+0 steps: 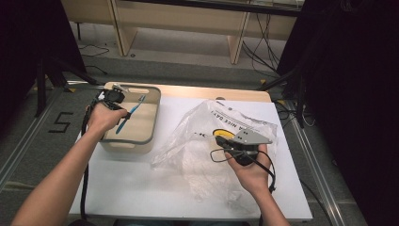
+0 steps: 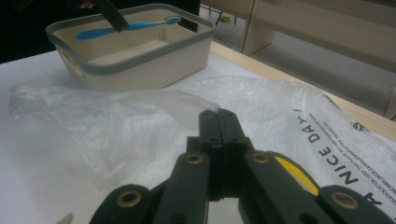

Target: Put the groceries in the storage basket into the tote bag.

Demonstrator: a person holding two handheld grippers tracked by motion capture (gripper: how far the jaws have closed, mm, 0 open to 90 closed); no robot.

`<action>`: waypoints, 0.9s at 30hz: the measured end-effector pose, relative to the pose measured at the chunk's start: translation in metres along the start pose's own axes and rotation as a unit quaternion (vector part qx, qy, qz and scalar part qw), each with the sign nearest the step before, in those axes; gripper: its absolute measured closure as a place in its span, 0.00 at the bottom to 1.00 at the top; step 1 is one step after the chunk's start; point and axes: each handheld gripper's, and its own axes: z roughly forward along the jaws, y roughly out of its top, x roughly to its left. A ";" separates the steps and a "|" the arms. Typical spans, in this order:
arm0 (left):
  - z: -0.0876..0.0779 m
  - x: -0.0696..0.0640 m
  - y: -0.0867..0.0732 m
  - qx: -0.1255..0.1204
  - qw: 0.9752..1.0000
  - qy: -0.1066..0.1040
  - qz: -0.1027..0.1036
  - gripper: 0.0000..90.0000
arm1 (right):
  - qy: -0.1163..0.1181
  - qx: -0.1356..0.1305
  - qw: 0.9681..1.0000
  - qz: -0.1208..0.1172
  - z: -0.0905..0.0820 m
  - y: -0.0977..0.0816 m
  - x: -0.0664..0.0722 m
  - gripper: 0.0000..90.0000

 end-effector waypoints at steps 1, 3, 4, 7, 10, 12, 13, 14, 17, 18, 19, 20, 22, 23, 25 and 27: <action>-0.001 0.000 -0.001 -0.001 1.000 -0.002 0.001 0.93 | 0.000 -0.001 1.000 0.000 0.000 0.000 0.000 1.00; -0.003 -0.002 -0.002 -0.005 1.000 -0.004 0.004 0.93 | 0.000 0.000 1.000 0.000 0.000 0.000 0.000 1.00; -0.004 -0.002 -0.002 -0.007 1.000 -0.005 0.005 0.93 | 0.000 0.000 1.000 0.000 0.000 0.000 0.000 1.00; -0.009 -0.005 -0.003 -0.012 1.000 -0.011 0.009 0.93 | 0.000 0.002 1.000 0.000 0.000 0.000 0.000 1.00; -0.014 -0.008 -0.004 -0.016 1.000 -0.013 0.014 0.93 | 0.000 0.001 1.000 -0.001 0.000 0.000 0.000 1.00; -0.016 -0.009 -0.005 -0.020 1.000 -0.015 0.017 0.93 | 0.000 0.002 1.000 0.000 0.000 0.000 0.000 1.00; -0.018 -0.010 -0.006 -0.023 0.999 -0.019 0.018 0.93 | 0.000 0.002 1.000 0.000 0.000 0.000 0.000 1.00; -0.019 -0.011 -0.007 -0.025 0.999 -0.022 0.017 0.93 | 0.000 0.002 1.000 0.000 0.000 0.000 0.000 1.00; -0.023 -0.015 -0.010 -0.031 0.999 -0.027 0.021 0.93 | 0.000 0.002 1.000 0.000 0.000 0.000 0.000 1.00; -0.024 -0.016 -0.011 -0.031 0.999 -0.029 0.023 0.93 | 0.000 0.002 1.000 0.001 0.000 0.000 0.000 1.00; -0.025 -0.017 -0.012 -0.031 0.999 -0.030 0.025 0.93 | 0.000 0.002 1.000 0.000 0.001 0.000 0.000 1.00; -0.025 -0.018 -0.013 -0.031 0.999 -0.030 0.028 0.93 | 0.000 0.002 1.000 0.000 0.001 0.000 0.000 1.00; -0.027 -0.020 -0.014 -0.034 0.998 -0.032 0.030 0.93 | 0.000 0.002 1.000 0.000 0.000 0.000 0.000 1.00; -0.028 -0.021 -0.014 -0.033 0.998 -0.033 0.032 0.93 | 0.000 0.002 1.000 0.000 0.000 0.000 0.000 1.00; -0.030 -0.024 -0.015 -0.034 0.998 -0.034 0.036 0.93 | 0.001 0.002 1.000 0.001 0.000 0.000 0.000 1.00; -0.032 -0.026 -0.017 -0.034 0.998 -0.034 0.042 0.93 | 0.000 0.002 1.000 0.000 0.000 0.000 0.000 1.00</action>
